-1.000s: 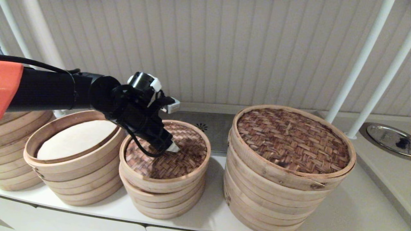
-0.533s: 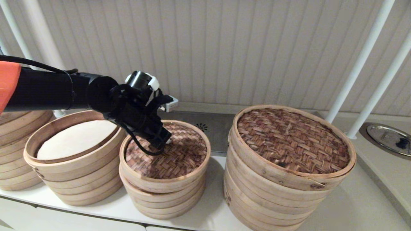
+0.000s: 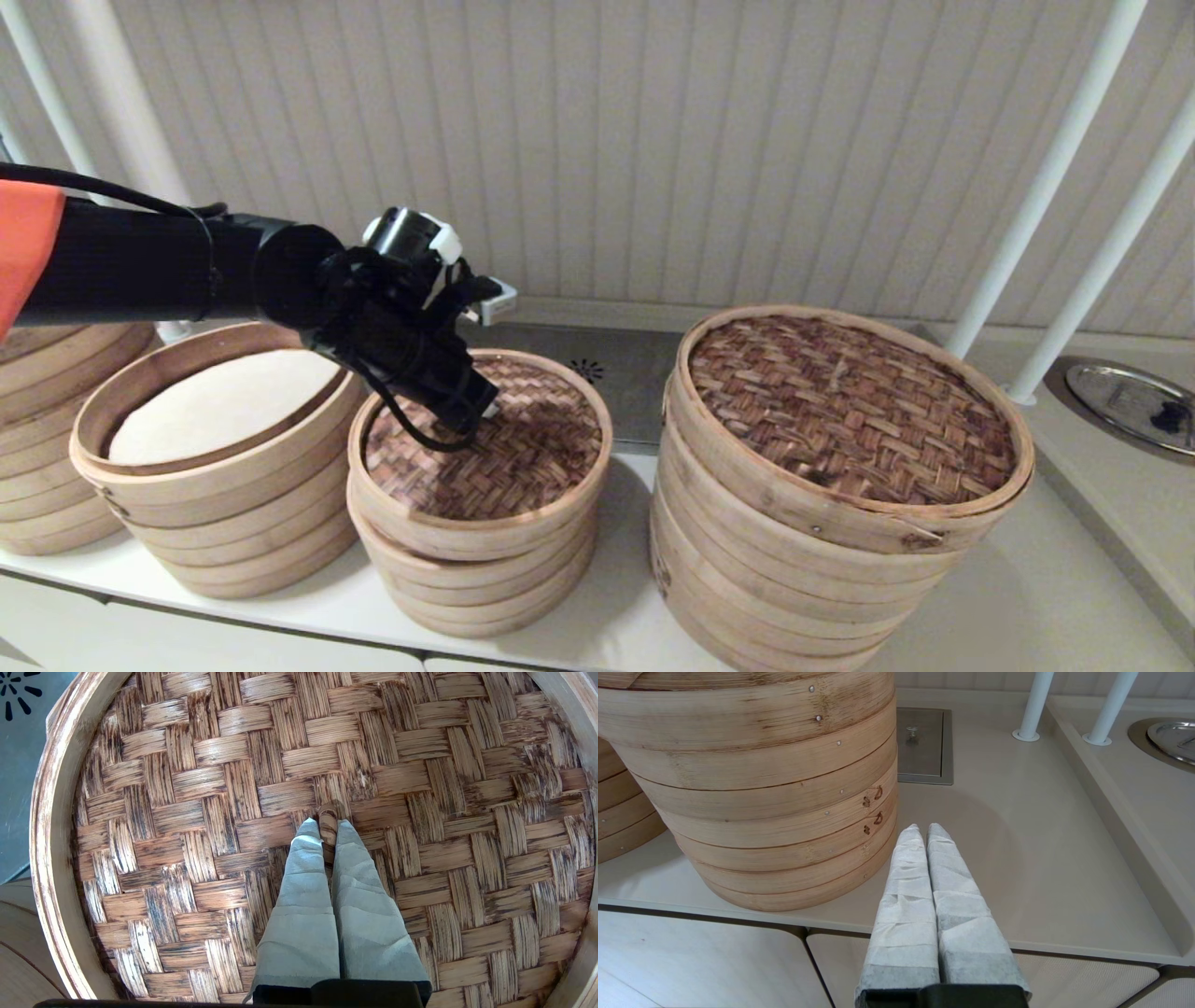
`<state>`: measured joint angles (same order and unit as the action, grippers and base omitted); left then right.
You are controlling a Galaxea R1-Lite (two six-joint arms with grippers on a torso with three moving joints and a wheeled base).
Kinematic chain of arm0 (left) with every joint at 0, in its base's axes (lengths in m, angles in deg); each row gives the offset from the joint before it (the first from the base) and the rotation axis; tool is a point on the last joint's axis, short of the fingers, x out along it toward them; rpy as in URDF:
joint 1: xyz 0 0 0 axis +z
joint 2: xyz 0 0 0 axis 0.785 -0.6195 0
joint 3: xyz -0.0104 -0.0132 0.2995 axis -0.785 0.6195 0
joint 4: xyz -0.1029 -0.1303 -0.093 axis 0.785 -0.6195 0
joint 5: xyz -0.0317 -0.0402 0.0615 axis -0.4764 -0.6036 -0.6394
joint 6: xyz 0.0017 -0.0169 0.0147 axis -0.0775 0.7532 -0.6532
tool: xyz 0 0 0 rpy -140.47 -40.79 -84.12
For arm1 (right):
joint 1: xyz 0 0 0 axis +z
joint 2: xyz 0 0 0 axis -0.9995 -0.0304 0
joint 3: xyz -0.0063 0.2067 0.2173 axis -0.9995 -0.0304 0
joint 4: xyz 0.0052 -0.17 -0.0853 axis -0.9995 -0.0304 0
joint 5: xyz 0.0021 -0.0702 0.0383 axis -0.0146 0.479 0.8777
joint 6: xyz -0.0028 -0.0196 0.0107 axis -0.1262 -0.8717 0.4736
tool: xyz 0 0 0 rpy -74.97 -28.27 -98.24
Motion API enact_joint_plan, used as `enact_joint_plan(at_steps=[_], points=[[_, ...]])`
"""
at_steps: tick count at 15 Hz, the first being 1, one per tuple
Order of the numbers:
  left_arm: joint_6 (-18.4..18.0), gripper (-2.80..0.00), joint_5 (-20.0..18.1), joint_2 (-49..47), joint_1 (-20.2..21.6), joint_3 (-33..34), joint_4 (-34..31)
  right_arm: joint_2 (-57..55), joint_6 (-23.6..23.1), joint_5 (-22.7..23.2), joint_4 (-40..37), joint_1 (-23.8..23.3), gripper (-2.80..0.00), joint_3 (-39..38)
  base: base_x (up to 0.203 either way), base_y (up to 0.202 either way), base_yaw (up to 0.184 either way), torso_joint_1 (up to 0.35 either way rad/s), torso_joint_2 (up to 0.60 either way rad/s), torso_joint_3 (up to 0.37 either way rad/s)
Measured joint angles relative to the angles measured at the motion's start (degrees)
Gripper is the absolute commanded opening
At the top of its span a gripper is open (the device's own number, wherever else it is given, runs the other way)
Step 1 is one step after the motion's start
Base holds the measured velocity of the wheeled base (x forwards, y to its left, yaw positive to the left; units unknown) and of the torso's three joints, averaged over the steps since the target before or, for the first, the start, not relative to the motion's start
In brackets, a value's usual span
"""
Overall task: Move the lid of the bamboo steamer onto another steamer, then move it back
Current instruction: Pick up the steamer, then put the steamer
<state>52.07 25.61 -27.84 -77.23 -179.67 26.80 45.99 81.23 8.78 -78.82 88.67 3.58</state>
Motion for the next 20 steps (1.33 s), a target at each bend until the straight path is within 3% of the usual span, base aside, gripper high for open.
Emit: enact_joint_plan(at_steps=[20], points=[[2.40,-2.80,-0.59,3.68,0.44,-0.27,1.38,0.00,-0.01,0.00,0.02,0.00,-2.80,0.05,0.000,0.000,0.000,0.000,0.00,0.000]])
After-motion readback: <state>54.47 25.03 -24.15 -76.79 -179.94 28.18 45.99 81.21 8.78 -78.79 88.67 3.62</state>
